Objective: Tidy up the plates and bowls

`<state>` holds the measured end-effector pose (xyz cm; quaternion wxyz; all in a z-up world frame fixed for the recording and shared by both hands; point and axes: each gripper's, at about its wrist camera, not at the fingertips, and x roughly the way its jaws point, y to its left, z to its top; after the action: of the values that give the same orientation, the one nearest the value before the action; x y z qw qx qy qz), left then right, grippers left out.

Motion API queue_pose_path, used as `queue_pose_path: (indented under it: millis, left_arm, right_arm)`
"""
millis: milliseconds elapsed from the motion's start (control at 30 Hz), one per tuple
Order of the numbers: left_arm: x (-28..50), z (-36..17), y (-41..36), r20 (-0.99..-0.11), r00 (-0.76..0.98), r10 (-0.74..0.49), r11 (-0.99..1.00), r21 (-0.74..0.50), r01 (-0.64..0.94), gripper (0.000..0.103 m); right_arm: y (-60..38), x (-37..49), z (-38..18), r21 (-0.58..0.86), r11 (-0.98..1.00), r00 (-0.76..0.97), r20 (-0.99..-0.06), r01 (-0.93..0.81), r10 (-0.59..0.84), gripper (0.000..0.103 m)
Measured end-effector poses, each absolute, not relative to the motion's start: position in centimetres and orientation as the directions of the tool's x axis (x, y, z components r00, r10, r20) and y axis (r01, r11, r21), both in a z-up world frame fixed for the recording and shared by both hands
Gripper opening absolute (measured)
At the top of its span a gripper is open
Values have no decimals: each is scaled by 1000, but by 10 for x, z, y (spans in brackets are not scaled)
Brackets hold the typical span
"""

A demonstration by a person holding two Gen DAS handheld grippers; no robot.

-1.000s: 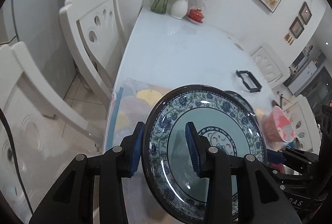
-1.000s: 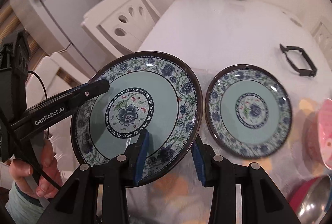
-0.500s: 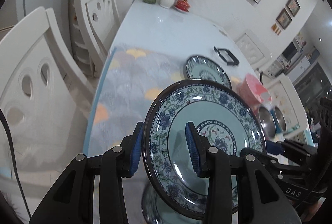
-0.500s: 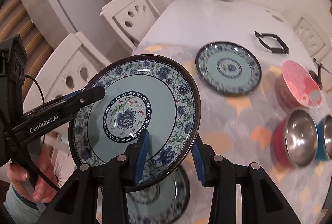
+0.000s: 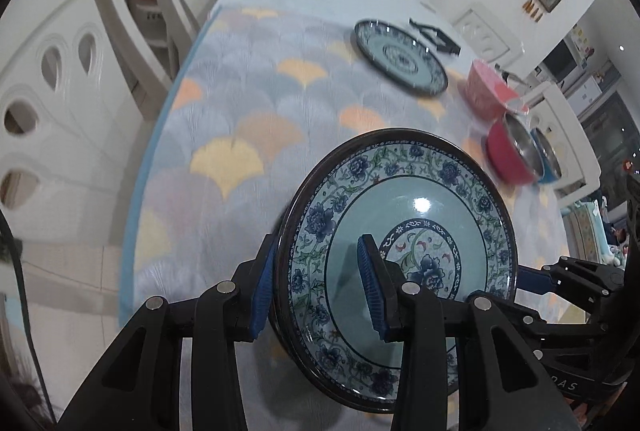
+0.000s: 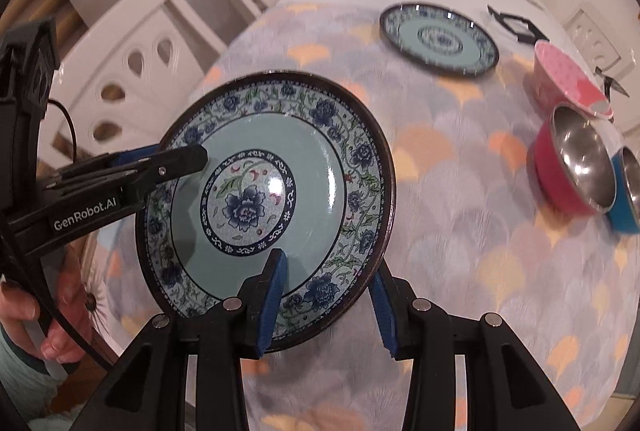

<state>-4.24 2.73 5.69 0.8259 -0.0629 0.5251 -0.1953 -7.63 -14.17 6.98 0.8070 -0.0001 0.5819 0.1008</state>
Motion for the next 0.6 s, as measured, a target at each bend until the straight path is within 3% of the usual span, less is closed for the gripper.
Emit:
queue_pose_path:
  millis: [333, 600]
  left_arm:
    - [-53, 38, 20, -870, 337, -359, 922, -275, 272, 37]
    - [-46, 39, 20, -874, 352, -336, 929, -245, 277, 37]
  right_arm:
    - [-147, -86, 44, 124, 981, 235, -959, -152, 158, 40]
    - [-152, -79, 29, 213, 976, 157, -963, -54, 219, 42]
